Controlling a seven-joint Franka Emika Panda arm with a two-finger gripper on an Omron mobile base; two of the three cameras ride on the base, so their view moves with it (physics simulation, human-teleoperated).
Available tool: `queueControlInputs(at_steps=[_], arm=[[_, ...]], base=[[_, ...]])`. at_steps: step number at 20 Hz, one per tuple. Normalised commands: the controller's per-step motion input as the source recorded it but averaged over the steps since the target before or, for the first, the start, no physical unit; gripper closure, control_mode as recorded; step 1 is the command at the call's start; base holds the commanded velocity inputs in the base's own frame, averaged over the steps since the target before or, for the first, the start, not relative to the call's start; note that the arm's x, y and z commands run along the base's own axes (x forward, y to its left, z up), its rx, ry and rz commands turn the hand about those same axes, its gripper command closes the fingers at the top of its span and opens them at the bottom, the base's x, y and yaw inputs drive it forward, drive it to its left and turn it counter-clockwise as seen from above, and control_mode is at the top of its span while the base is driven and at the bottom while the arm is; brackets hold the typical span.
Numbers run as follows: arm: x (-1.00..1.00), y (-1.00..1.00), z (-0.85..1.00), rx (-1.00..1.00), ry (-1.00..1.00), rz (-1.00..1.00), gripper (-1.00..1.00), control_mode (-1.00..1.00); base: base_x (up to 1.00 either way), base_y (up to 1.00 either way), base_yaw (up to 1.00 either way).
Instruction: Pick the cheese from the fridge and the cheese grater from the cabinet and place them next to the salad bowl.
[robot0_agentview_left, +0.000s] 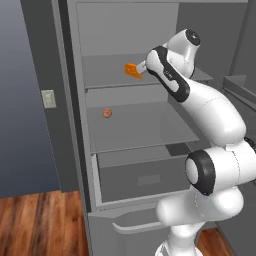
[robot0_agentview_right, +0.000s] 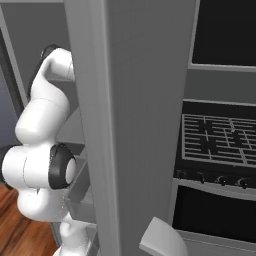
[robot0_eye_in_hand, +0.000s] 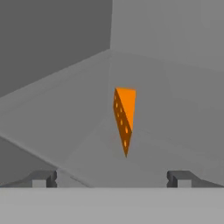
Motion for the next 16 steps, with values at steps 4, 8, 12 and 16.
queueControlInputs(at_steps=[4,8,12,16], arm=[[0.44,0.12,-0.06,-0.01,0.0,0.0,-1.0,-1.0],[0.38,0.1,0.0,-0.03,0.0,0.0,-1.0,-1.0],[0.51,0.12,-0.04,-0.05,0.02,0.0,-1.0,-1.0],[0.53,0.03,-0.09,-0.04,0.05,0.0,-1.0,-1.0]], base=[[0.0,0.0,0.0],[0.0,0.0,0.0],[0.0,0.0,0.0],[0.0,0.0,0.0]])
